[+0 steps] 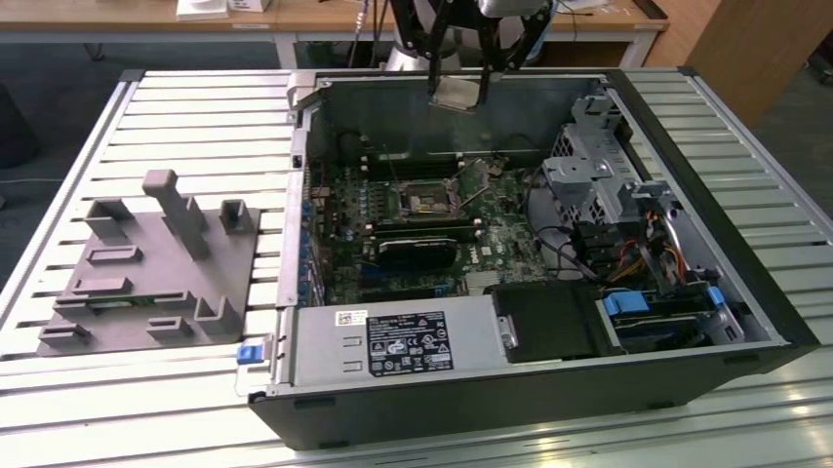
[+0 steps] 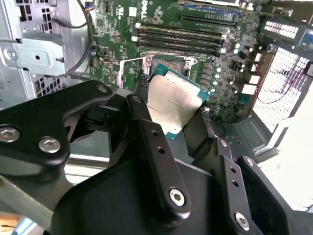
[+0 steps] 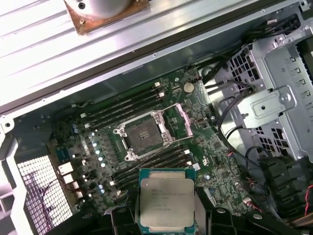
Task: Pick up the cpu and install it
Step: 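Place the cpu into insertion slot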
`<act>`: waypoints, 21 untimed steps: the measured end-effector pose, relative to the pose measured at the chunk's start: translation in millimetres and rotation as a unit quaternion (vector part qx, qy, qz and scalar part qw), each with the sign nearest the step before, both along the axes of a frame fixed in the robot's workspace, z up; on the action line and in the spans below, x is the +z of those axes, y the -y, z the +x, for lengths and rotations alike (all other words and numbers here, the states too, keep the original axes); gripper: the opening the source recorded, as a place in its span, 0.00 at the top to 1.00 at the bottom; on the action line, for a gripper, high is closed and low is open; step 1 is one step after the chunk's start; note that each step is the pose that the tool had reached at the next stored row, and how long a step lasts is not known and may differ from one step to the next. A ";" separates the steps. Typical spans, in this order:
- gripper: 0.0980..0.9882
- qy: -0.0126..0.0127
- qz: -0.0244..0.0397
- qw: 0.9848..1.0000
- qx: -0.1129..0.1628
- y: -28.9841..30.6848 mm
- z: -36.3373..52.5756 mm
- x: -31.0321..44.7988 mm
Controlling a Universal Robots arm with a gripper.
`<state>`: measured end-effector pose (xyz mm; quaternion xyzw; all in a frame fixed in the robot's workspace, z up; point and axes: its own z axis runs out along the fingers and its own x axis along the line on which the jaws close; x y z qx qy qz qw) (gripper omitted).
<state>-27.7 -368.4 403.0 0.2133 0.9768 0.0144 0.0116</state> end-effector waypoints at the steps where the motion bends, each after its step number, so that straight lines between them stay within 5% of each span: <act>1: 0.51 0.000 0.000 1.000 -0.005 0.0 0.0 -0.1; 10: 0.51 0.000 0.000 0.999 -0.044 0.0 -0.3 -0.7; 21: 0.51 0.000 0.000 0.996 -0.092 -0.1 -0.7 -1.2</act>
